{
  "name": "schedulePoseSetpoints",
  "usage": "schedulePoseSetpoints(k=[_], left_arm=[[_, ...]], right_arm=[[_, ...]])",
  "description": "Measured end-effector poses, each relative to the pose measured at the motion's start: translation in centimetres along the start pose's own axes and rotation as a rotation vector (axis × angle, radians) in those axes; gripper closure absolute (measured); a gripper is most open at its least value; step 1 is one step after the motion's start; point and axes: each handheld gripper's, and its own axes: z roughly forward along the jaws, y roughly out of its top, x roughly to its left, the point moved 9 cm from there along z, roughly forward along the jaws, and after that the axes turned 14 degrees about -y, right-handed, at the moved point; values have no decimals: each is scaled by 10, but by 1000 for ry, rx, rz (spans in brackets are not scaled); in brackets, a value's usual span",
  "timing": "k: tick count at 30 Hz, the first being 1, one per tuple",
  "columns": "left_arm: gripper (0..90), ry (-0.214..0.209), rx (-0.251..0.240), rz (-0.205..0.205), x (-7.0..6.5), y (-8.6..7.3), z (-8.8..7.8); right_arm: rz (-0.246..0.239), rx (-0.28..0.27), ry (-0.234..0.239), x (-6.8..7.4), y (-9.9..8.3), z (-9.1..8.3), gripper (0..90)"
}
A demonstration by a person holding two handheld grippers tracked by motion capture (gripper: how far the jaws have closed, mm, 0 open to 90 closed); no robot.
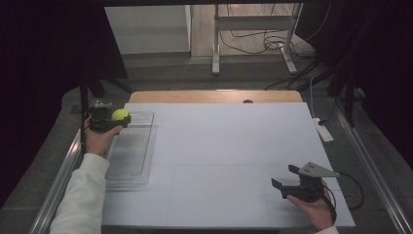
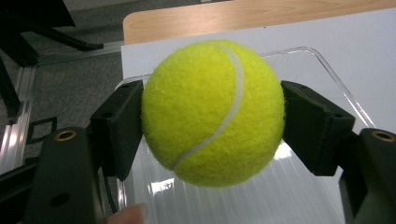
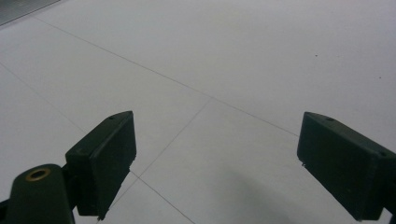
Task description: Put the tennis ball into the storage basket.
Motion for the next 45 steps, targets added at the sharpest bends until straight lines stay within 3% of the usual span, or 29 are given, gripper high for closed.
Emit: schedulePoseSetpoints(k=[15, 45], left_arm=[[267, 21, 45, -4, 6, -1, 13], [267, 29, 80, -26, 13, -13, 20]], right_arm=[[1, -2, -1, -1, 0, 0, 119], [-1, 1, -1, -1, -1, 0, 119]])
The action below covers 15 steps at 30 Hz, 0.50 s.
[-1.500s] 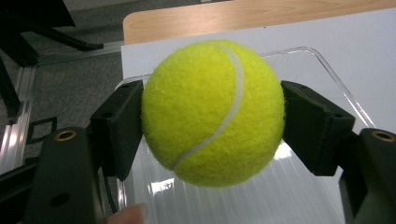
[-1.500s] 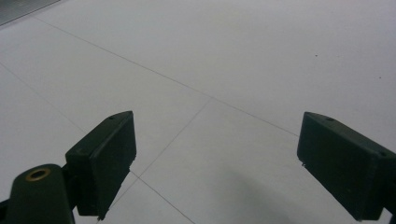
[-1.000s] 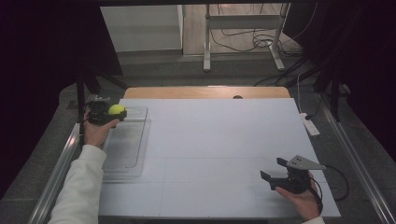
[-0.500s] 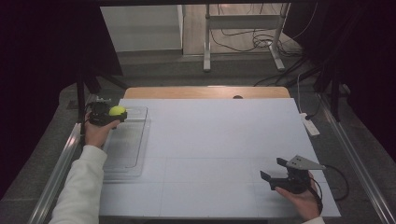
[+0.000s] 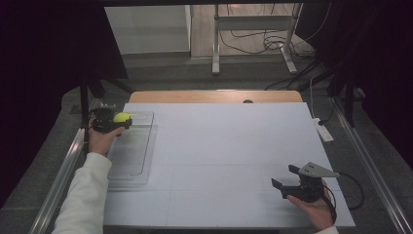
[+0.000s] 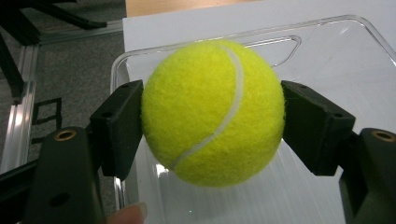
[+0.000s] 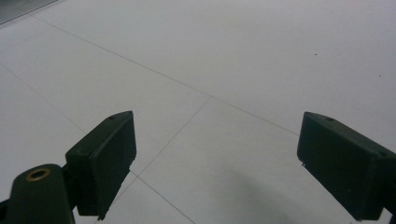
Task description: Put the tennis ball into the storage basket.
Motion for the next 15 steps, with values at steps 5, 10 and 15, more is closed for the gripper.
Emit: schedulePoseSetpoints(k=[5, 10, 15], left_arm=[[267, 10, 10, 6, 1, -2, 2], [267, 11, 13, 0, 2, -2, 3], [267, 15, 22, 3, 3, -4, 5]], right_arm=[[1, 0, 0, 0, 0, 0, 119], [0, -1, 1, 0, 0, 0, 119], [2, 1, 0, 0, 0, 0, 119]])
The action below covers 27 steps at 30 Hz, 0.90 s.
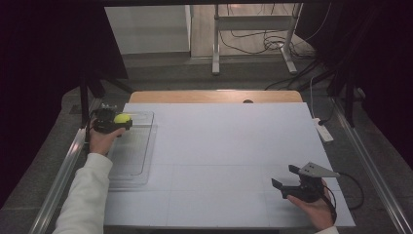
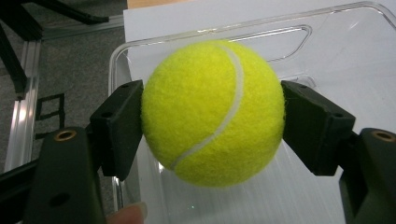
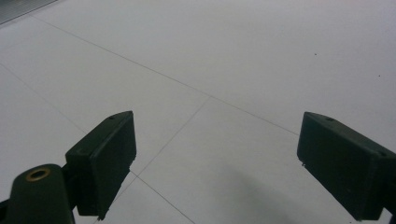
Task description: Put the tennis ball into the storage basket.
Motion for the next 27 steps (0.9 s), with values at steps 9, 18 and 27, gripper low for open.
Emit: schedulePoseSetpoints(k=[9, 18, 27], left_arm=[[267, 2, 9, 0, 0, -1, 2], [267, 4, 11, 14, -3, -2, 2], [267, 3, 38, 21, -5, -6, 7]], right_arm=[[-1, -1, 0, 0, 0, 0, 119], [-1, -2, 0, 0, 0, 0, 119], [1, -1, -1, 0, 0, 0, 119]])
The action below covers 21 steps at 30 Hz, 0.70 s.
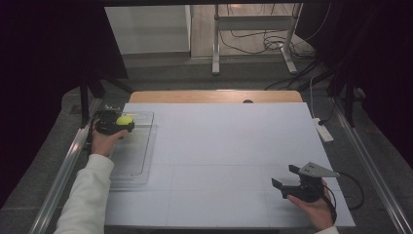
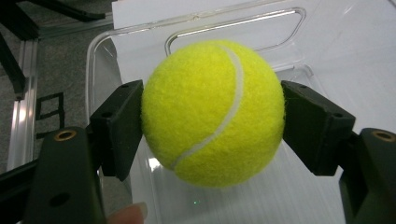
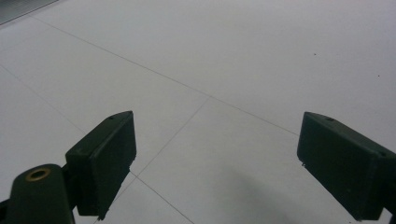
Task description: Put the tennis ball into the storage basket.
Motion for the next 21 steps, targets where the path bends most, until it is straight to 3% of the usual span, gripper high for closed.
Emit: schedulePoseSetpoints(k=[21], left_arm=[[265, 9, 84, -8, -1, -5, 8]], right_arm=[[-2, 1, 0, 0, 0, 1, 119]])
